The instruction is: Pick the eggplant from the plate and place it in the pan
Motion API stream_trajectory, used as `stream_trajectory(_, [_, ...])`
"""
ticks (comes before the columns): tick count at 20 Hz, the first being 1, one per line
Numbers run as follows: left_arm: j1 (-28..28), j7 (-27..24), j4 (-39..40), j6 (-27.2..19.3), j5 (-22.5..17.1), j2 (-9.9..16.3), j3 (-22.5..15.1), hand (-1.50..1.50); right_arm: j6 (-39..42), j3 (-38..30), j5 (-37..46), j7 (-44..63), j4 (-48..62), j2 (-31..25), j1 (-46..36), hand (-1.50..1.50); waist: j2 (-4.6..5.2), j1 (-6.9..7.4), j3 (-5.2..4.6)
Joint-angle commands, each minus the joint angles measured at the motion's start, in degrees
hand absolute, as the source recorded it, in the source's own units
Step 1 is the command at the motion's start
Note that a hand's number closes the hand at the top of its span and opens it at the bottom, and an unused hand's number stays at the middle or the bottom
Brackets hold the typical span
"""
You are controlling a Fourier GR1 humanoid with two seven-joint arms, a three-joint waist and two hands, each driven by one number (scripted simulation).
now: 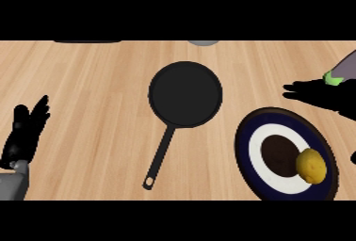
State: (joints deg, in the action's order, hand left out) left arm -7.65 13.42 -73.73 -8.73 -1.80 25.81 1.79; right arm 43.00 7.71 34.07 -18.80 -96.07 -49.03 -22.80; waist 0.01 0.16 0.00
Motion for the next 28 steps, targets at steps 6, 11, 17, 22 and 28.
stream_trajectory(6, [2.05,-0.88,-1.13,1.13,2.52,-2.44,1.24,0.00,0.96,1.49,5.20,0.27,-2.47,6.30,2.74,-1.50,-0.06,-0.07,-0.01])
stream_trajectory(11, [3.99,-0.54,-3.80,0.90,3.84,-3.55,1.98,0.00,3.41,0.14,6.53,0.28,-0.27,6.64,0.64,-1.50,-0.07,0.04,-0.01])
stream_trajectory(17, [0.59,2.67,-3.92,2.58,3.68,-3.72,3.26,0.00,-3.05,3.95,14.15,-4.80,11.76,8.30,-3.70,-1.50,0.07,0.36,0.01])
stream_trajectory(22, [-0.23,1.99,-2.34,3.24,4.13,-3.73,4.22,0.00,-9.87,5.34,17.18,-10.49,11.21,8.08,-3.23,1.50,0.12,0.35,0.01])
stream_trajectory(28, [0.65,-0.25,-0.41,7.38,2.85,-2.18,7.05,0.00,-14.45,2.76,21.08,-14.68,14.28,8.34,-2.18,1.50,0.06,0.21,0.01])
